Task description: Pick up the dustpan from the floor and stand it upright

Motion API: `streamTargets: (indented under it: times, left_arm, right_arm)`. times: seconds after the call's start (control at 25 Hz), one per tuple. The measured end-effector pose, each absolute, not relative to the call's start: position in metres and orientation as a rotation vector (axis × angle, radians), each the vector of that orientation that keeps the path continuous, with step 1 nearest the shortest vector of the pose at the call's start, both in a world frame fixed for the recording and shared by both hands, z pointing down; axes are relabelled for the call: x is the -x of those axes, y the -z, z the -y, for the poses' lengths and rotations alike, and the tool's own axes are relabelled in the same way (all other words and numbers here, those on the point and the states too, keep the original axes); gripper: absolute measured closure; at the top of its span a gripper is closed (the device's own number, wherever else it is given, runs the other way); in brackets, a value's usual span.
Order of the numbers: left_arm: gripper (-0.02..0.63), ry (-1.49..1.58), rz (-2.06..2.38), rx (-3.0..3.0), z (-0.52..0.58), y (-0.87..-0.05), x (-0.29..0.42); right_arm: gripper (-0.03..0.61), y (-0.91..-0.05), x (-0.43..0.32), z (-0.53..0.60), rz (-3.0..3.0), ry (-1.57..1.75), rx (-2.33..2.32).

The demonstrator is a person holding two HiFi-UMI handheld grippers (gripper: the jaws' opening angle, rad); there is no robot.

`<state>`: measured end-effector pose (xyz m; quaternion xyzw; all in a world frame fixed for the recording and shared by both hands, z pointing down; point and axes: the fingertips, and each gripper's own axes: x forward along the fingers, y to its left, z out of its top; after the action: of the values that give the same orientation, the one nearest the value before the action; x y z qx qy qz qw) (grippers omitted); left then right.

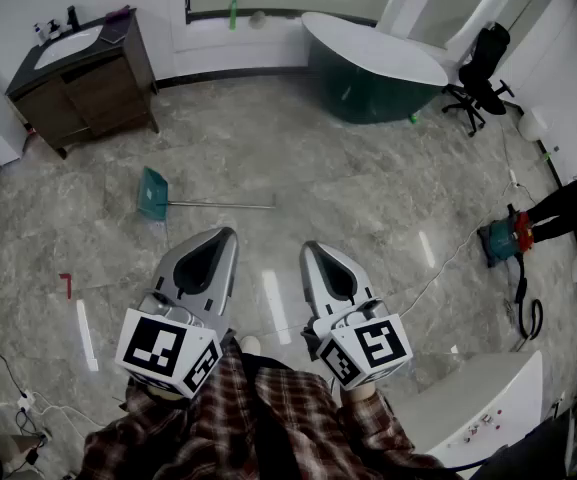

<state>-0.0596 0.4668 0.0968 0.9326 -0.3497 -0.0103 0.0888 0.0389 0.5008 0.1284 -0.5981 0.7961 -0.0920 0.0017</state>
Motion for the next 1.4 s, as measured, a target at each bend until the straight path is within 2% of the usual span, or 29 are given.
streamTargets:
  times: [0.48, 1.12, 1.4]
  left_arm:
    - [0.603, 0.020, 1.106, -2.693, -0.403, -0.116, 0.084]
    - [0.603, 0.065, 0.974, -2.746, -0.177, -0.102, 0.102]
    - [0.603, 0.021, 0.948, -2.716, -0.108, -0.113, 0.121]
  right_arm:
    - [0.568, -0.152, -0.035, -0.442, -2.524, 0.371, 1.869]
    - [0.568, -0.138, -0.012, -0.221, -2.444, 0.320, 1.978]
    - [0.568, -0.145, 0.002, -0.163, -2.422, 0.373, 2.043]
